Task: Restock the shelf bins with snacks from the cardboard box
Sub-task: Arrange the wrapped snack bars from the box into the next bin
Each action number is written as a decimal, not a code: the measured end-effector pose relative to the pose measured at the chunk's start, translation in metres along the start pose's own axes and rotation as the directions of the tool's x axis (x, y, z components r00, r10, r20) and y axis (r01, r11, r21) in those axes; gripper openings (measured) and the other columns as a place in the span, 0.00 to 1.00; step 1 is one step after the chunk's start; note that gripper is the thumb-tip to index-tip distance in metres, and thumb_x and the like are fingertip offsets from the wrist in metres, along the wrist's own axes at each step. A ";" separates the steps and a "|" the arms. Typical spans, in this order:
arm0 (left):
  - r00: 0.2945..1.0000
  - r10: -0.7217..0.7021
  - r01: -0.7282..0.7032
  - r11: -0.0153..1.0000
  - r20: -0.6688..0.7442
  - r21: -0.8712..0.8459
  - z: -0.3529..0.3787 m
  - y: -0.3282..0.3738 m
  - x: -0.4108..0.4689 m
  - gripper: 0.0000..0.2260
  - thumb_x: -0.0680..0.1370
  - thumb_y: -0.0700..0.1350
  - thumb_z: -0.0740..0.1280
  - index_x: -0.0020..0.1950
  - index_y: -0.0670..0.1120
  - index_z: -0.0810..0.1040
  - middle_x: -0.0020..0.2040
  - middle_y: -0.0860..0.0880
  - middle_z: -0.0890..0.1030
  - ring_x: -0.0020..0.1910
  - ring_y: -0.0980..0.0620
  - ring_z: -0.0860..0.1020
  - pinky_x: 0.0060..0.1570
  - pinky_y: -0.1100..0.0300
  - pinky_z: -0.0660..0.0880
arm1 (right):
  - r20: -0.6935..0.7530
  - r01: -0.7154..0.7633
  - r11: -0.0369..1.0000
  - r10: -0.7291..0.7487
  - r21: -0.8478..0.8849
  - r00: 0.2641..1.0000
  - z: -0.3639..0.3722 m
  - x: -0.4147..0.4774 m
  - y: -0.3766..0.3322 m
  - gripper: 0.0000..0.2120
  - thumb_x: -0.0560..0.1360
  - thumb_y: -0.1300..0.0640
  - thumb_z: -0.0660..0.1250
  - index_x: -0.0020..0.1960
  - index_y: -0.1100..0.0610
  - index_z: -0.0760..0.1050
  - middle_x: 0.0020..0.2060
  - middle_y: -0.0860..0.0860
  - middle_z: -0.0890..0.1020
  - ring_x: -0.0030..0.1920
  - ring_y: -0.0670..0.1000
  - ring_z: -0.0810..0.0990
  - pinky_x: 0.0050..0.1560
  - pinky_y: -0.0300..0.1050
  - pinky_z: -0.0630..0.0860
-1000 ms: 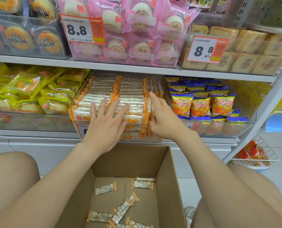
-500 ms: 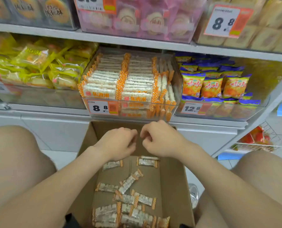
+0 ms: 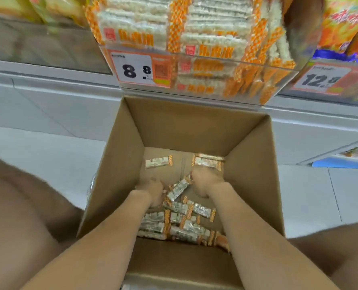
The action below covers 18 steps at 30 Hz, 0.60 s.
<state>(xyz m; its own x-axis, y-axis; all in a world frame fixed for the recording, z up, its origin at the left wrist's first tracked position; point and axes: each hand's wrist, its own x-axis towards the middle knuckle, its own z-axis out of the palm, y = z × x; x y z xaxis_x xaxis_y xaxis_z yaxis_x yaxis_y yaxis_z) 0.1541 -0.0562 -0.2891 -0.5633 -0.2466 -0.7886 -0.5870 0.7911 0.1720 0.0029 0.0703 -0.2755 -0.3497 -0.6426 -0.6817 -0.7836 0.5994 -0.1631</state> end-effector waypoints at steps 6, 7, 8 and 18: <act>0.995 -0.088 0.092 0.990 0.041 -0.109 0.027 -0.010 0.033 0.26 0.84 0.45 0.65 0.82 0.46 0.63 0.82 0.46 0.59 0.79 0.38 0.64 0.73 0.41 0.68 | -0.079 0.105 0.994 -0.106 -0.012 0.991 0.059 0.042 -0.005 0.34 0.76 0.63 0.71 0.79 0.55 0.64 0.77 0.56 0.67 0.79 0.58 0.61 0.75 0.54 0.62; 0.994 -0.101 0.105 0.987 0.039 -0.123 0.031 -0.010 0.038 0.27 0.84 0.43 0.65 0.82 0.47 0.62 0.82 0.47 0.58 0.79 0.37 0.62 0.73 0.39 0.67 | -0.048 0.107 0.994 -0.107 -0.006 0.993 0.065 0.047 -0.004 0.36 0.76 0.62 0.71 0.81 0.54 0.61 0.80 0.55 0.63 0.81 0.58 0.56 0.78 0.55 0.58; 0.992 -0.117 0.122 0.983 0.041 -0.135 0.035 -0.012 0.043 0.28 0.83 0.43 0.66 0.82 0.49 0.60 0.82 0.48 0.57 0.79 0.35 0.61 0.74 0.38 0.66 | -0.028 0.094 0.996 -0.094 -0.003 0.995 0.073 0.053 -0.002 0.38 0.76 0.62 0.72 0.81 0.53 0.60 0.81 0.54 0.60 0.82 0.57 0.52 0.78 0.57 0.56; 0.968 -0.114 -0.015 0.863 -0.223 -0.505 0.034 -0.003 0.054 0.32 0.79 0.35 0.70 0.80 0.51 0.65 0.75 0.47 0.70 0.74 0.42 0.70 0.72 0.47 0.70 | -0.052 -0.063 0.931 0.087 0.359 0.995 0.094 0.072 0.023 0.24 0.81 0.54 0.70 0.76 0.51 0.70 0.70 0.55 0.75 0.70 0.58 0.74 0.68 0.50 0.70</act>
<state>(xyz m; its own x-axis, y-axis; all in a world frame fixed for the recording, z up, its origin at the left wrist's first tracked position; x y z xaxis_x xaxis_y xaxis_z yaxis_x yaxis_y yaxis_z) 0.1447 -0.0526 -0.3521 -0.6079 -0.4540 -0.6515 -0.7921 0.4031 0.4583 0.0079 0.0828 -0.3958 -0.4428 -0.6120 -0.6553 -0.5238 0.7697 -0.3649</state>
